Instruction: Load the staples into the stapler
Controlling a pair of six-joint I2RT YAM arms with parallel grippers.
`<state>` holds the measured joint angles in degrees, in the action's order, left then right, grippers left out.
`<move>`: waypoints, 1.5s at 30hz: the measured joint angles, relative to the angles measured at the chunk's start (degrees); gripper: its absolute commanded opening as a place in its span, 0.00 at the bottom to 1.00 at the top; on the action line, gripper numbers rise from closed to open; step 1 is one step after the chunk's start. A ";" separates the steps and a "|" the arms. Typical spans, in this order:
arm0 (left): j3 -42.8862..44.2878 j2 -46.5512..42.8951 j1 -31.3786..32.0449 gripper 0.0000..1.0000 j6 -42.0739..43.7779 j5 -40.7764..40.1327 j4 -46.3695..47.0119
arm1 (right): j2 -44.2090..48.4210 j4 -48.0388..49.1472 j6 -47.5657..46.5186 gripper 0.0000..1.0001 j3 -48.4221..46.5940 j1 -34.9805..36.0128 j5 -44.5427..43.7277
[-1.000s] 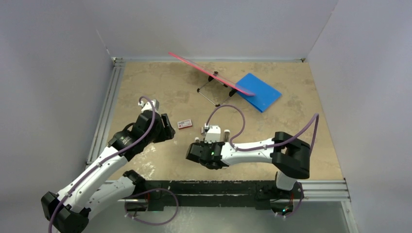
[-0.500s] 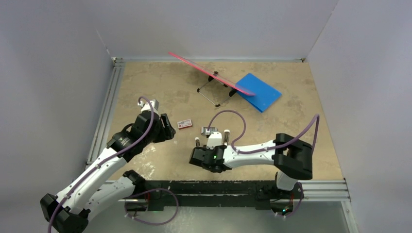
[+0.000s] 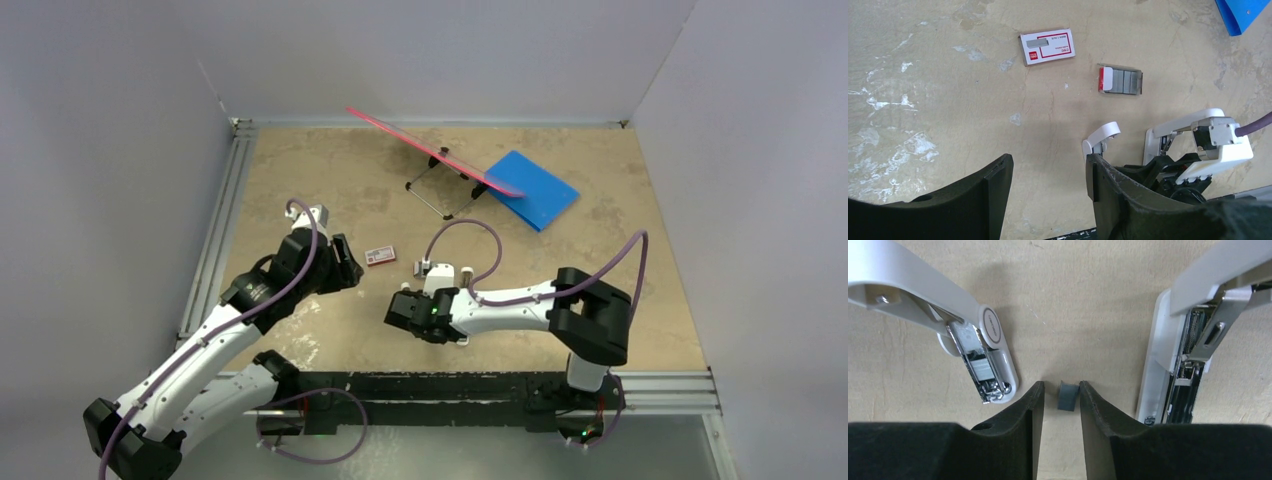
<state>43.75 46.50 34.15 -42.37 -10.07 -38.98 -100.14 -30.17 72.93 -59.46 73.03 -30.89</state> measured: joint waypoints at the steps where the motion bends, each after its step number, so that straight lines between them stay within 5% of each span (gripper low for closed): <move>1: -0.09 0.00 0.00 0.55 0.00 0.13 0.17 | -0.39 -0.02 -0.13 0.32 -0.46 -0.09 -0.04; 24: -0.52 -0.04 0.00 0.55 0.02 1.60 1.20 | -0.17 -1.62 1.55 0.15 -0.94 -0.24 -2.16; 45: -0.55 0.44 0.00 0.55 0.00 1.95 1.16 | 20.83 -8.72 10.27 0.16 11.78 -3.69 -9.03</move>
<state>43.20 46.94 34.15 -42.37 -8.12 -37.82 -79.31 -38.89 83.20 -47.68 69.34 -39.92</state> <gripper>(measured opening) 0.552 0.175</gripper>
